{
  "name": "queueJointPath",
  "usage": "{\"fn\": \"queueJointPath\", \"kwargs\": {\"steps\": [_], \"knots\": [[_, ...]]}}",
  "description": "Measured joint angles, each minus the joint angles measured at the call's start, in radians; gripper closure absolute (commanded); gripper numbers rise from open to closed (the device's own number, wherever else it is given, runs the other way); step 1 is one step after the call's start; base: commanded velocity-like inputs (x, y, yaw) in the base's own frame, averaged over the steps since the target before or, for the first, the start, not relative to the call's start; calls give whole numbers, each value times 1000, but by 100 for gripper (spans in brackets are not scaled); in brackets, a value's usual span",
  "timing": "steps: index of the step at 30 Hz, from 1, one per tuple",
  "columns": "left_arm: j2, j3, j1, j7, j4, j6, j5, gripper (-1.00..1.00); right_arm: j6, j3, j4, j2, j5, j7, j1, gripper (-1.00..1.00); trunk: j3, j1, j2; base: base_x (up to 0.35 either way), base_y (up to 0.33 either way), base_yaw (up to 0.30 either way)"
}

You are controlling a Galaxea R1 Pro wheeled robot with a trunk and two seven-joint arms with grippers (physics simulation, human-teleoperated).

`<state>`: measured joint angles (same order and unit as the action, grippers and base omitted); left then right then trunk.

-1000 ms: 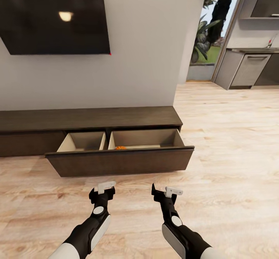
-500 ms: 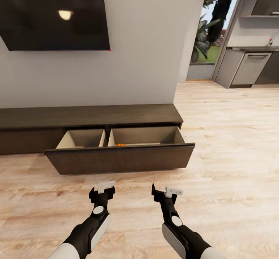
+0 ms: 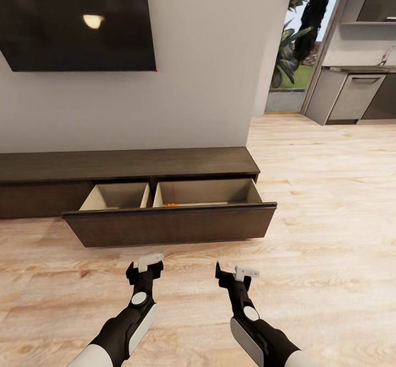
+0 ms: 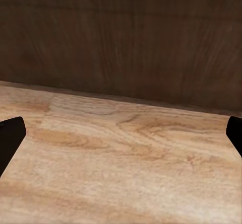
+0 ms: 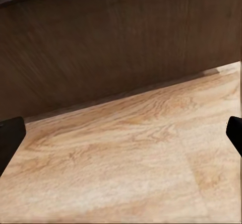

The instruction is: Place each of the two pumpkins and all three candles from the living room inside a cabinet in the living room (use any cabinet), then make sure every cabinet is closed, and position the cauldron so it is next to a table in the living room.

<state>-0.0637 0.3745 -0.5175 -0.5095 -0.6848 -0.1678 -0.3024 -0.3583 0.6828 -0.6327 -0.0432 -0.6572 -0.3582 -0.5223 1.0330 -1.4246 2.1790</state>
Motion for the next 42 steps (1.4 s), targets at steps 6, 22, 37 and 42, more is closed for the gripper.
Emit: {"fn": "queueJointPath", "kwargs": {"steps": [6, 22, 37, 42], "knots": [[0, 0, 0, 0, 0, 0, 0, -100, 30, 0, 8, 1, 0, 0, 0, -100, 0, 0, 0, 63, 0, 0], [0, 0, 0, 2, 2, 1, 0, -100, 34, 0, 8, 1, 0, 0, 0, -100, 0, 1, 0, 266, 0, 0], [0, 1, 0, 3, 2, 1, 0, -100, 34, 0, 8, 1, 0, 0, 0, -100, 0, 0, 0, 218, 0, 0], [0, 1, 0, 3, 3, 1, 0, -100, 34, 0, 8, 1, 1, 0, 0, -100, 0, 0, 0, 7, 0, 0]]}}
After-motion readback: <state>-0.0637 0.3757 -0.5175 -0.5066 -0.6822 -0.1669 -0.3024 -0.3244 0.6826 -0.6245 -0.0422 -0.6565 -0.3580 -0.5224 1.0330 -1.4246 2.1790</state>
